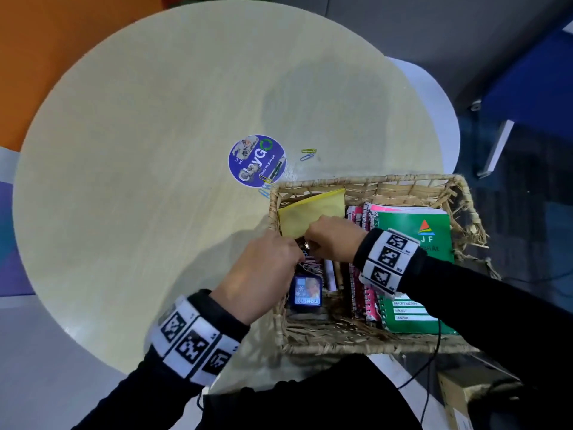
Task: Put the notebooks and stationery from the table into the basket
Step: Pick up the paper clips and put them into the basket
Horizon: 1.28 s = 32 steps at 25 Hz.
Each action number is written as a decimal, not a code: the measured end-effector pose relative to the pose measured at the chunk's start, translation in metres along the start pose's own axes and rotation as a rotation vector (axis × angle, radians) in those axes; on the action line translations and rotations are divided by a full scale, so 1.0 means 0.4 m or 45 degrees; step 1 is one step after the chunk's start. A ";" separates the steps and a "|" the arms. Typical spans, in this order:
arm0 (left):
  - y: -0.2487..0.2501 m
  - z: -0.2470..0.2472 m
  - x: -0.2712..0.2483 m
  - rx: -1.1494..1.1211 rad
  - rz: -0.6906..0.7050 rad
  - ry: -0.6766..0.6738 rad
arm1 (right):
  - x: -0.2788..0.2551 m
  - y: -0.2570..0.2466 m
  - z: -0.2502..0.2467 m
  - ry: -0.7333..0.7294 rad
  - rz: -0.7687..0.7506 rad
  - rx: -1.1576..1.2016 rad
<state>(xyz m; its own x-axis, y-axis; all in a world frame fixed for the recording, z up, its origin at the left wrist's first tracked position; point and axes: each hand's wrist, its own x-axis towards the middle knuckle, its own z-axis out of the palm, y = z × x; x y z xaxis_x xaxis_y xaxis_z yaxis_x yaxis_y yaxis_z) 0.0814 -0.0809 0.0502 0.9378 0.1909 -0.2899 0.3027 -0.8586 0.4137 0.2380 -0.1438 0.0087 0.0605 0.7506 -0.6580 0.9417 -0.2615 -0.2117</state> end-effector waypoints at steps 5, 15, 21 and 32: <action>0.068 0.032 0.021 0.388 -0.018 -0.347 | -0.132 0.086 -0.057 0.457 0.146 0.345; 0.009 -0.024 0.060 -0.098 0.080 0.150 | -0.265 0.102 -0.061 0.695 0.215 0.718; -0.271 -0.108 0.173 -0.393 -0.311 0.708 | -0.178 0.157 -0.243 0.880 0.099 0.732; -0.398 -0.014 0.339 -0.221 -0.165 0.150 | 0.207 0.202 -0.382 0.375 -0.240 0.097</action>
<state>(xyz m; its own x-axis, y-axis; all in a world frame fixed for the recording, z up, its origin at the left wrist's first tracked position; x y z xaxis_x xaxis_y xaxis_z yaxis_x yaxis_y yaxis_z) 0.1614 0.0846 -0.0501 0.8993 0.3571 -0.2523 0.4372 -0.7305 0.5246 0.3695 -0.0098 0.0476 -0.0090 0.9297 -0.3681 0.9188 -0.1376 -0.3699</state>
